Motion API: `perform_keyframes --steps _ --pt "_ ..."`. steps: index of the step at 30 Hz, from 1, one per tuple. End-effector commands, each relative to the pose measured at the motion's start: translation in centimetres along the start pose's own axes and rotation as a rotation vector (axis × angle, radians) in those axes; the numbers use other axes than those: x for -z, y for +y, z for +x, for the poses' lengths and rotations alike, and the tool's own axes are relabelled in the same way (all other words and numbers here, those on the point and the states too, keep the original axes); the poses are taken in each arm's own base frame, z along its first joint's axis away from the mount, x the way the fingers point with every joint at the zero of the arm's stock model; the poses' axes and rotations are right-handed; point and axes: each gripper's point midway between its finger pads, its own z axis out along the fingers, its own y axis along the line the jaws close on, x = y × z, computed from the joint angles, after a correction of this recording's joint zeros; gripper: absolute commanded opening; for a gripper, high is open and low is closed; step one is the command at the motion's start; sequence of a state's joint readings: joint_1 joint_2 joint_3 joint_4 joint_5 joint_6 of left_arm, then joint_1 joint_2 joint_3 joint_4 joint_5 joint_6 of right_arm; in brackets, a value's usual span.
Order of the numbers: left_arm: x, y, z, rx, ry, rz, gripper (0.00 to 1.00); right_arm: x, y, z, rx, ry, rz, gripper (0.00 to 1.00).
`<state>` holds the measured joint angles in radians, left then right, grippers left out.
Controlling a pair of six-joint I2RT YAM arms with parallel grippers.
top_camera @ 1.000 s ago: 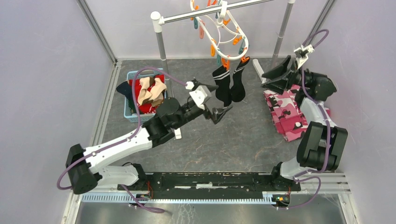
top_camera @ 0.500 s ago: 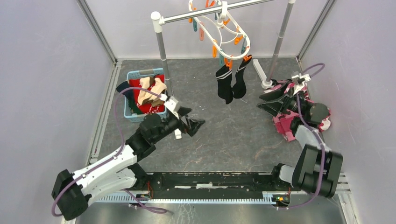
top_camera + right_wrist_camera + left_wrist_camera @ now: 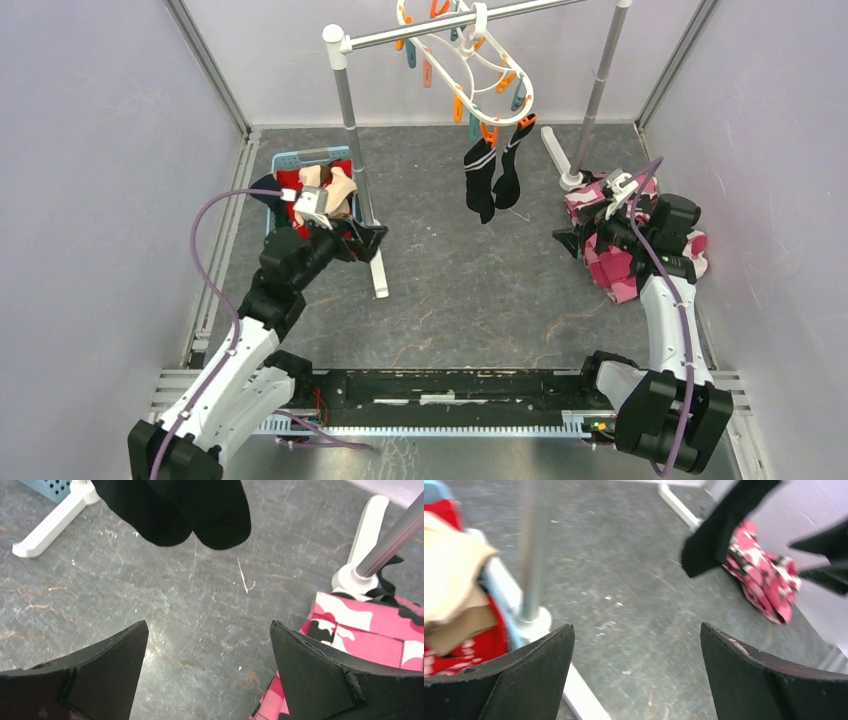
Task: Clip the socks to the hanger
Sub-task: Pick up the sock from the bin.
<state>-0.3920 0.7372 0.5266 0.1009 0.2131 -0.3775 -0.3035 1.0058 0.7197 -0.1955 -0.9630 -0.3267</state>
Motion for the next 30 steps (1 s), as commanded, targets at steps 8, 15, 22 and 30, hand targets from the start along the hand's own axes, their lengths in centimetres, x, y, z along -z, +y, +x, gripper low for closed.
perform_keyframes --steps 8,15,22,30 --pt "1.1 9.8 -5.0 0.125 -0.075 -0.281 0.88 0.4 0.9 2.0 0.081 0.084 -0.079 0.98" --pt "-0.5 13.3 -5.9 0.075 0.090 -0.426 0.69 0.4 1.2 1.9 0.091 0.087 -0.101 0.98" --pt "-0.9 15.3 -4.6 -0.049 0.251 -0.460 0.57 0.4 1.1 2.2 0.087 0.093 -0.104 0.98" --pt "-1.9 17.0 -3.6 -0.066 0.368 -0.495 0.58 0.2 1.2 2.4 0.077 0.093 -0.115 0.98"
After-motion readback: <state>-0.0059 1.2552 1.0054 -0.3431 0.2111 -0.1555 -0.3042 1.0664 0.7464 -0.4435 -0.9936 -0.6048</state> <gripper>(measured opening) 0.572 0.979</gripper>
